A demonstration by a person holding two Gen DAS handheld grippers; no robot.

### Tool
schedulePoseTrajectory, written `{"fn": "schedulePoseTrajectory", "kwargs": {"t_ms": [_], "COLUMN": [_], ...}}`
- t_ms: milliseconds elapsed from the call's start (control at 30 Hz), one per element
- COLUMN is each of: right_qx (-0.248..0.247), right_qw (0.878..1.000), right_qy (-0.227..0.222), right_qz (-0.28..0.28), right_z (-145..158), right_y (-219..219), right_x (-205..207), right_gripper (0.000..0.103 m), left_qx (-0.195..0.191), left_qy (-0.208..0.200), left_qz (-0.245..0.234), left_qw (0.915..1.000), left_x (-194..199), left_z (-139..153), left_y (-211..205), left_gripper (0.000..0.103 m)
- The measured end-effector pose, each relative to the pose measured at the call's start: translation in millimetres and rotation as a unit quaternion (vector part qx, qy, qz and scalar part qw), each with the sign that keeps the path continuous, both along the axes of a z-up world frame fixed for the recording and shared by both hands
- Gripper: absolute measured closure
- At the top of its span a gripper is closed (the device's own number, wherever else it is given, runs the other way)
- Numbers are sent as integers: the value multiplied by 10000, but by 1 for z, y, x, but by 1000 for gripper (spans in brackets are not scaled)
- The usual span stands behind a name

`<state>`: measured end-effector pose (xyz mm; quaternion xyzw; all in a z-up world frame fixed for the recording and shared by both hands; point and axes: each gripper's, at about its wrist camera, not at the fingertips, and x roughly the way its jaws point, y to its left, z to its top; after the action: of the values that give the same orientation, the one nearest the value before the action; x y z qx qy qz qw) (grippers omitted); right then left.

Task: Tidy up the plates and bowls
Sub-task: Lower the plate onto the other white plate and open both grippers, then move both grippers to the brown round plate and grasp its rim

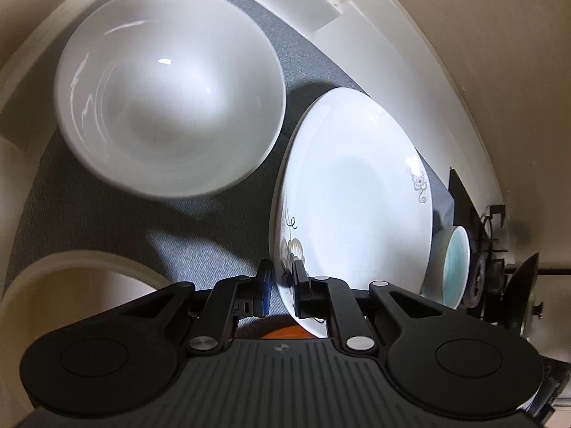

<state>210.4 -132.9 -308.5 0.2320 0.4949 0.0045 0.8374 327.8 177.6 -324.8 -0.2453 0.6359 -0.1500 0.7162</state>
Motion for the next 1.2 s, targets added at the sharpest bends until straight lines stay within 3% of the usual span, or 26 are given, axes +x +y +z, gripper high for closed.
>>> {"fn": "schedulePoseTrajectory", "kwargs": {"t_ms": [67,300,367,400,467,600,700,733,767,933,1033,1100,1167,1200], "right_qx": [-33,-43,-54,-119,-242,-33,70,89,89,189,159,173,71,27], "right_qw": [10000,10000,9998,9997,9995,9997,9998,9997,9997,9995,9999,9998,9996,9992], "right_qy": [-90,-77,-178,-209,-195,-229,-201,-213,-226,-223,-33,0,87,132], "right_qz": [-22,-8,-20,8,18,2,-6,44,43,-84,-58,83,245,367], "right_z": [0,-1,6,9,12,7,-1,-3,-4,-7,-3,-2,-3,-5], "right_y": [1,9,9,9,9,6,8,8,9,5,10,17,27,33], "right_x": [1,3,-3,-6,-11,-13,-8,-7,-6,-3,-8,-18,-29,-34], "right_gripper": [84,82,81,79,59,56,66,80,84,85,77,61,38,36], "left_qx": [64,329,436,535,646,578,432,405,406,427,481,453,624,728], "left_qy": [-100,-401,-672,-828,-1041,-882,-638,-597,-584,-565,-460,-523,-639,-667], "left_qz": [-47,-261,-377,-470,-591,-558,-494,-470,-469,-445,-449,-549,-664,-738], "left_qw": [9999,9983,9961,9940,9907,9929,9958,9963,9964,9965,9968,9961,9938,9924], "left_x": [-1,-5,-11,-14,-17,-10,-5,-4,-4,-5,-10,-17,-27,-32], "left_z": [1,12,24,30,35,24,12,11,11,11,17,25,33,35], "left_y": [-2,-5,-7,-7,-10,-11,-10,-10,-11,-11,-11,-10,-12,-14], "left_gripper": [90,90,89,89,89,89,86,86,86,86,87,87,87,86]}}
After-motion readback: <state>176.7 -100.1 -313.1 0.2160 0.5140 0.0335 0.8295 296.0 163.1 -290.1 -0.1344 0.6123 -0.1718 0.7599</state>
